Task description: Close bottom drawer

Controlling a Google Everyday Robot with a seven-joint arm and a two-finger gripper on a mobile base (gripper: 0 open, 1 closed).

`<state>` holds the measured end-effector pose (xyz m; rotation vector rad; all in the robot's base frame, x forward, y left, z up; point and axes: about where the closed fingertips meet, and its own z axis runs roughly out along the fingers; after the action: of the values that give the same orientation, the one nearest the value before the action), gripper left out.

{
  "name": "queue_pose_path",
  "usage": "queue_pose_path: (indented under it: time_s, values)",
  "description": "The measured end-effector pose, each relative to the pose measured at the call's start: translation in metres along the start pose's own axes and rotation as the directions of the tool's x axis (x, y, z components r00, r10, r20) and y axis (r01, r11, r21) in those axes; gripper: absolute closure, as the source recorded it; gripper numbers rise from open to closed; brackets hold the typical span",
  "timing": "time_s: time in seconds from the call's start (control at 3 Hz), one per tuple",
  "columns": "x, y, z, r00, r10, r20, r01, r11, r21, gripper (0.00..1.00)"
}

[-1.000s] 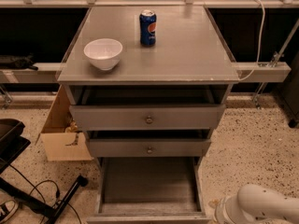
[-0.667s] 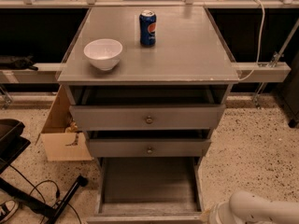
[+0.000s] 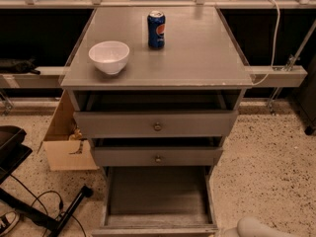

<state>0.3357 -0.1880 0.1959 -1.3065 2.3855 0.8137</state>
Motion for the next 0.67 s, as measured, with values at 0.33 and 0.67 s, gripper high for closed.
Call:
queue_pose_path:
  time_s: [0.33, 0.67]
  values:
    - [0.0181, -0.0001, 0.0345, 0.999, 0.037, 0.039, -0.034, 0.9965, -0.076, 1.0]
    - [0.0186, 0.0006, 0.0408, 0.998, 0.037, 0.04, -0.034, 0.9955, -0.089, 1.0]
